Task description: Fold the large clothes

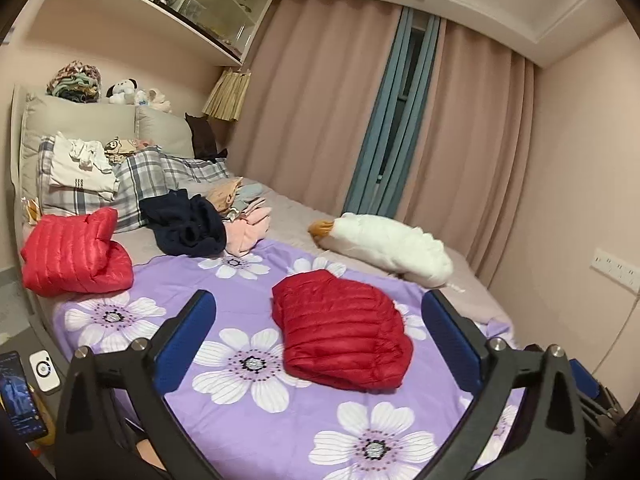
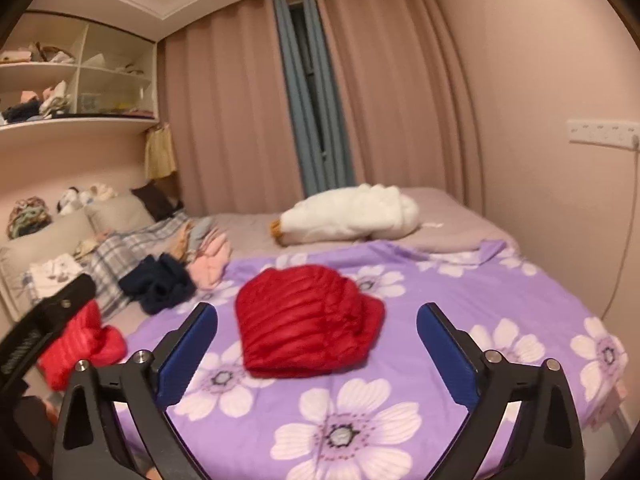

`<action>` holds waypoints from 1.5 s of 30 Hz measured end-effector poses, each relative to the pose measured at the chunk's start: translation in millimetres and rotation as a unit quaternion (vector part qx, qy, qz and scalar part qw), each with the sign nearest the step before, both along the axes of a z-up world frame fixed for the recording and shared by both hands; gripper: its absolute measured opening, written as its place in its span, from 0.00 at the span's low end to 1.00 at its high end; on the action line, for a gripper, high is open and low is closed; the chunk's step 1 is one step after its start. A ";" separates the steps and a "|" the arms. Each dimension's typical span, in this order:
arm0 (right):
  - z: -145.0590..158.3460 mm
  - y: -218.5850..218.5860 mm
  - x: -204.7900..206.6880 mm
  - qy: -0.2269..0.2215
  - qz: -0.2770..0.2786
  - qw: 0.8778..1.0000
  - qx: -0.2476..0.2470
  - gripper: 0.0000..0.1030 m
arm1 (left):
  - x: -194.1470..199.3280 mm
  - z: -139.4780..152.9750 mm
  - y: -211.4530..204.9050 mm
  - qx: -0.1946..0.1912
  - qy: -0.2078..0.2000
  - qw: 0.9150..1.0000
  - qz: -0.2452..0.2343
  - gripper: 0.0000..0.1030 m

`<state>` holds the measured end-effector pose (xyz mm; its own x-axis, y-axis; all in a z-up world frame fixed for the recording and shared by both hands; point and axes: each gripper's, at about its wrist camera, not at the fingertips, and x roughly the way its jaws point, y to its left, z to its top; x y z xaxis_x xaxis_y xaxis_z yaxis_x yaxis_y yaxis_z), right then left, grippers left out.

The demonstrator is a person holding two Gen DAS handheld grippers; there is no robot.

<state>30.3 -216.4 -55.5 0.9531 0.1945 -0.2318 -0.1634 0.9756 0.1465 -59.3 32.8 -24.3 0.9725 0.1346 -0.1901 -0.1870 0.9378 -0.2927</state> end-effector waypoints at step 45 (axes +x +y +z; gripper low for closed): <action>5.1 7.5 -8.4 0.000 -0.034 0.999 -0.031 0.99 | 4.3 -0.2 -4.8 0.030 0.028 0.999 0.011 1.00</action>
